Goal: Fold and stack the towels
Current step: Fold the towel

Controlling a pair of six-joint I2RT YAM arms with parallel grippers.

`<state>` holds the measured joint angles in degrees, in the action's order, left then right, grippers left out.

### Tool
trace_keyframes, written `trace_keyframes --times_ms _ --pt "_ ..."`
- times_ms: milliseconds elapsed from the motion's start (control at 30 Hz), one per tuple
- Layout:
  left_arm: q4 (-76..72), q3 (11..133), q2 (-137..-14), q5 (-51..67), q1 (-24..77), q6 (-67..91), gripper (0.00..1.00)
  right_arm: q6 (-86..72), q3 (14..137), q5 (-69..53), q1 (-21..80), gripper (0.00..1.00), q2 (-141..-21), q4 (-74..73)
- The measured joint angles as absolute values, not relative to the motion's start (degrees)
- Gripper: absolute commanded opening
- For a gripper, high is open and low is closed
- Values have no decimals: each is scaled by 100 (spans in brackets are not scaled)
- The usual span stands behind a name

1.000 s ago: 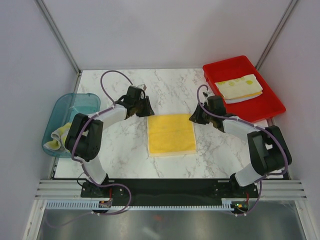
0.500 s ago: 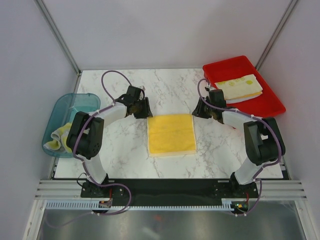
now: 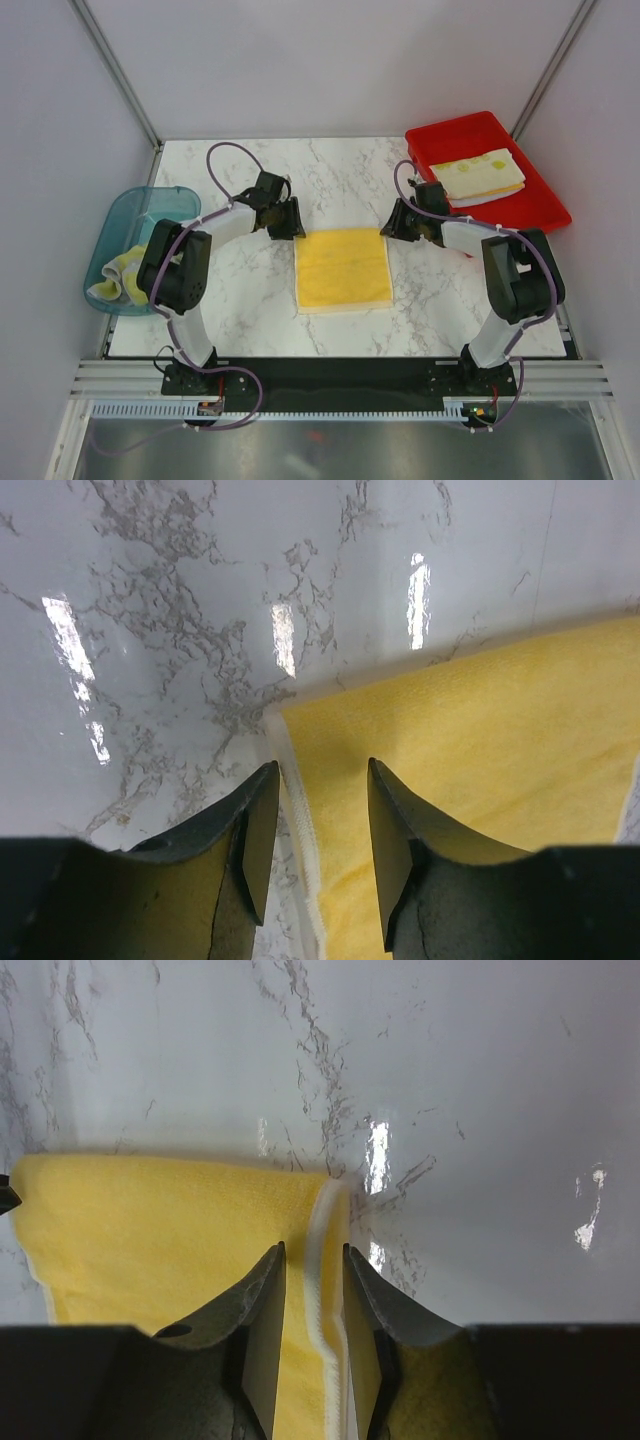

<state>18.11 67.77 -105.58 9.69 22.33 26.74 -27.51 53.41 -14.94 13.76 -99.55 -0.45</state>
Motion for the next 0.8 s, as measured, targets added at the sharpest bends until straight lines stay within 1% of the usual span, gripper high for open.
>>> trace_keyframes --times_ms 67,100,167,233,267,300,333,367,433,467,500,533,800 --pt "1813 6805 -10600 1007 2233 2674 47 -2805 5341 -1511 1376 37 -9996 -14" --pt "1813 6823 -10626 1026 2233 2674 44 -2834 5341 -1520 1376 37 -10022 12" --pt "1813 6845 -10678 1063 2233 2679 41 -2877 5341 -1535 1376 37 -10064 43" --pt "1813 6877 -10733 1066 2233 2685 37 -2910 5365 -1555 1376 33 -10114 62" --pt "1815 6893 -10759 1066 2233 2685 35 -2926 5384 -1566 1376 24 -10145 80" --pt "1815 6906 -10777 1068 2231 2687 33 -2932 5402 -1570 1376 20 -10175 91" --pt "1820 6928 -10790 1066 2231 2689 32 -2967 5430 -1586 1376 17 -10204 93" --pt "1828 6960 -10812 1068 2231 2692 29 -2976 5463 -1588 1376 12 -10237 97" --pt "1837 7022 -10829 1066 2224 2696 24 -2995 5520 -1610 1376 8 -10298 130" --pt "1863 7061 -10829 1070 2220 2696 12 -3011 5540 -1619 1376 4 -10322 150" --pt "1879 7107 -10829 1072 2220 2714 6 -3020 5546 -1623 1376 1 -10337 167" --pt "1883 7155 -10829 1074 2220 2718 3 -3020 5553 -1627 1376 0 -10350 178" --pt "2045 7566 -10997 1087 2088 2705 2 -2991 5566 -1619 1356 0 -10532 270"
